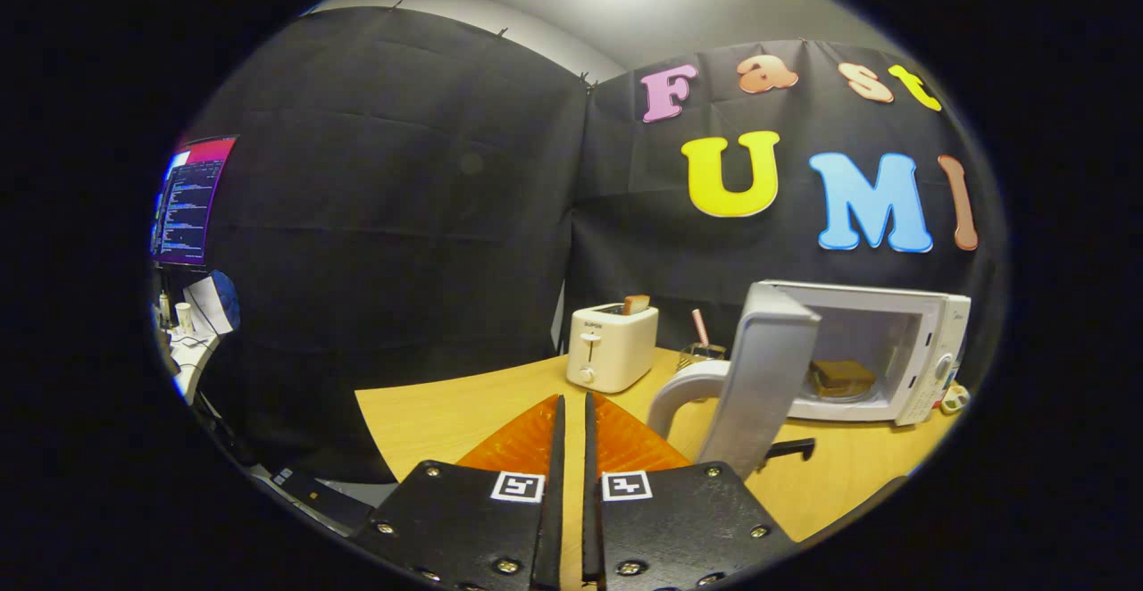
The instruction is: Open the microwave, put the food inside, and close the microwave door.
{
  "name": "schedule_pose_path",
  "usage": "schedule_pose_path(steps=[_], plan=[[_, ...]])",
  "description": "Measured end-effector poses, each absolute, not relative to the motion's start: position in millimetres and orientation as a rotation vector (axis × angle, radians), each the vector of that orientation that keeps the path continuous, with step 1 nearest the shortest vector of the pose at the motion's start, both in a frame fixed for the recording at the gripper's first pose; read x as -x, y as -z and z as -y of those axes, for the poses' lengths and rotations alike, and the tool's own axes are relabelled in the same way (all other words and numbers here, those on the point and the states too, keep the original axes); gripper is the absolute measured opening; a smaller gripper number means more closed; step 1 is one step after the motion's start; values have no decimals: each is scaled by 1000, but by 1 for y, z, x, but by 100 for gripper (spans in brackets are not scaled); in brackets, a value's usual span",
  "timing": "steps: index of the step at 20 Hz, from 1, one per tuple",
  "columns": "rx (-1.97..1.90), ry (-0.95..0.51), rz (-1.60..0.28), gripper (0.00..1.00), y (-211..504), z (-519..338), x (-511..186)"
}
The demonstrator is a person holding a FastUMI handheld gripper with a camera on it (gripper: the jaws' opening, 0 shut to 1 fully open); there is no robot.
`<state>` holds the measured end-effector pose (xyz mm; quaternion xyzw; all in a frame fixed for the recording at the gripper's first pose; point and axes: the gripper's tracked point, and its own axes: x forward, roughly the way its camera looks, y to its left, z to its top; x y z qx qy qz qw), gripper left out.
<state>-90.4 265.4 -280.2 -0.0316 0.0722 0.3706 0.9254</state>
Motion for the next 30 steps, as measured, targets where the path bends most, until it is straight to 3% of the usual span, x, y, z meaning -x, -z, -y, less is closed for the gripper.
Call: schedule_pose_path(steps=[3, 4, 17, 30], plan=[[36, -695, -137, 10, 279, -251, 72], [31, -692, -150, 1, 286, -250, 72], [46, -470, -98, 1, 278, -144, 21], [77, -152, -120, 1, 257, -16, -75]])
